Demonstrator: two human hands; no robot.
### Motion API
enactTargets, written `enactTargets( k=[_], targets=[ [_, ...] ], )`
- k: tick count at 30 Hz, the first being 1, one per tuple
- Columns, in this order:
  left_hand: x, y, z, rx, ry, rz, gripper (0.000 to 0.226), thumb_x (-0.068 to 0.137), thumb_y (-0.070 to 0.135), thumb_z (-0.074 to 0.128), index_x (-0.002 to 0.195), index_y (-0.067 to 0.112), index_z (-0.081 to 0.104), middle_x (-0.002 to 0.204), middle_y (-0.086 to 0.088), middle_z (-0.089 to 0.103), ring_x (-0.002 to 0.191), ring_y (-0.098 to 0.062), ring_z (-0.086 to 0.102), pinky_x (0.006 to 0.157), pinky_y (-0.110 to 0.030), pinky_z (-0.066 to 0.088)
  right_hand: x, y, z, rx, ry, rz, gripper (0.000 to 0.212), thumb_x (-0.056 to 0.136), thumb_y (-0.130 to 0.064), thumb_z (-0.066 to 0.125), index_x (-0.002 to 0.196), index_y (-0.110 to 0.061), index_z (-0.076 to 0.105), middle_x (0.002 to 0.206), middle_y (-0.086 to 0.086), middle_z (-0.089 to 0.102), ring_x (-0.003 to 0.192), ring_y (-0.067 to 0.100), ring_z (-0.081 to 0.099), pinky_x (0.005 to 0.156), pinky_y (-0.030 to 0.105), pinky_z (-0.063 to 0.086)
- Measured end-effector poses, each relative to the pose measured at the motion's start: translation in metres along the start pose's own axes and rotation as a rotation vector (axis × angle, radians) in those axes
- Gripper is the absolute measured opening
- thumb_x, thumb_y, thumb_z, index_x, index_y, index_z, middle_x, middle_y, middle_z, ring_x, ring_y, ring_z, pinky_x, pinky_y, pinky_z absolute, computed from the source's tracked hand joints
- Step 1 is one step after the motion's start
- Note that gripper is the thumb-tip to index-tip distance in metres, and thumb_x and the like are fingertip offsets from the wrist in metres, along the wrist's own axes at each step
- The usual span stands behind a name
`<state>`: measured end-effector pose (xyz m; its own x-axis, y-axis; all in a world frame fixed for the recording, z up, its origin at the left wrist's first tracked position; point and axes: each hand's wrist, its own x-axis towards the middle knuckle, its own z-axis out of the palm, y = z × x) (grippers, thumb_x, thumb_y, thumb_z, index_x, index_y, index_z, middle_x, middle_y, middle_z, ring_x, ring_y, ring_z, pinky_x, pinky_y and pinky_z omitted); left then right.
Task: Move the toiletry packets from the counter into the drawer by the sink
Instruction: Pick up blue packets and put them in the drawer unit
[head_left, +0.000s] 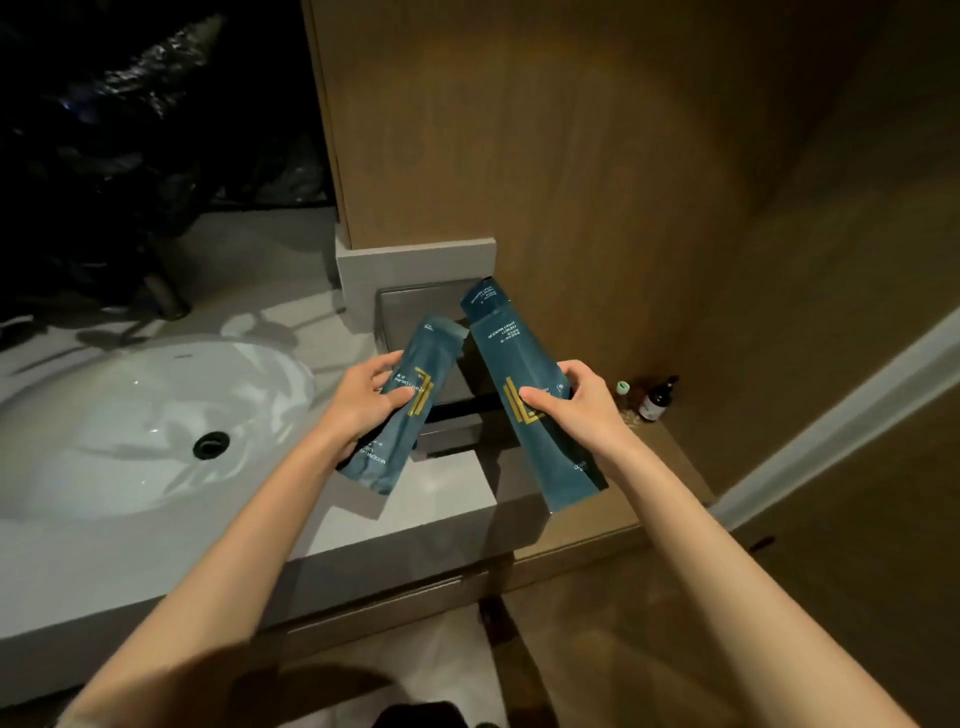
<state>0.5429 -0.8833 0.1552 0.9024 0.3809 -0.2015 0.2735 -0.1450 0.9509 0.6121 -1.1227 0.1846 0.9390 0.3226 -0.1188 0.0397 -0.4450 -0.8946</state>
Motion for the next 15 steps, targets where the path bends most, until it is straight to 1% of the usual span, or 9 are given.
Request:
enactTargets(
  k=[3,6,8,10,12,15],
  targets=[
    [0.012,0.008,0.002,0.076,0.065,-0.004,0.055,0.085,0.001,0.065,0.136,0.011,0.049,0.129,-0.010,0.060,0.118,-0.018,0.056,0.092,-0.029,0.046,0.033,-0.006,0.000,-0.021,-0.098,-0.052,0.036,0.082,-0.029,0.073,0.109,-0.016,0.052,0.104,-0.003,0.061,0.092,0.014,0.061,0.064,0.019,0.046],
    [0.031,0.012,0.005,0.123,0.133,-0.013,0.051,0.085,0.002,0.066,0.134,0.011,0.052,0.122,-0.006,0.063,0.105,-0.011,0.054,0.085,-0.023,0.041,0.066,-0.009,0.002,-0.039,-0.178,-0.097,0.035,0.082,-0.028,0.073,0.108,-0.016,0.053,0.103,-0.004,0.062,0.092,0.012,0.062,0.067,0.020,0.048],
    [0.046,0.013,0.006,0.141,0.144,-0.028,0.049,0.086,0.003,0.065,0.133,0.011,0.053,0.118,-0.004,0.062,0.104,-0.012,0.055,0.085,-0.023,0.041,0.087,-0.010,0.005,-0.051,-0.223,-0.115,0.035,0.082,-0.026,0.074,0.109,-0.015,0.054,0.106,-0.001,0.064,0.094,0.014,0.063,0.070,0.023,0.050],
    [0.062,0.012,0.005,0.186,0.143,-0.028,0.048,0.085,0.004,0.066,0.131,0.011,0.055,0.123,-0.005,0.063,0.111,-0.018,0.057,0.090,-0.026,0.042,0.106,-0.011,0.009,-0.056,-0.256,-0.119,0.034,0.081,-0.024,0.074,0.108,-0.015,0.055,0.106,0.001,0.065,0.096,0.018,0.065,0.076,0.030,0.054],
    [0.079,0.010,0.005,0.253,0.156,-0.009,0.047,0.084,0.005,0.068,0.129,0.011,0.058,0.125,-0.008,0.063,0.114,-0.022,0.058,0.093,-0.026,0.042,0.126,-0.010,0.015,-0.077,-0.288,-0.127,0.031,0.080,-0.021,0.075,0.105,-0.018,0.056,0.105,0.002,0.066,0.096,0.021,0.066,0.082,0.036,0.055],
    [0.099,0.006,0.006,0.358,0.184,0.028,0.043,0.082,0.007,0.070,0.125,0.011,0.062,0.121,-0.008,0.067,0.109,-0.022,0.060,0.087,-0.023,0.040,0.152,-0.009,0.023,-0.106,-0.331,-0.148,0.033,0.079,-0.019,0.076,0.106,-0.021,0.057,0.103,-0.001,0.066,0.096,0.019,0.065,0.082,0.033,0.054]
  ],
)
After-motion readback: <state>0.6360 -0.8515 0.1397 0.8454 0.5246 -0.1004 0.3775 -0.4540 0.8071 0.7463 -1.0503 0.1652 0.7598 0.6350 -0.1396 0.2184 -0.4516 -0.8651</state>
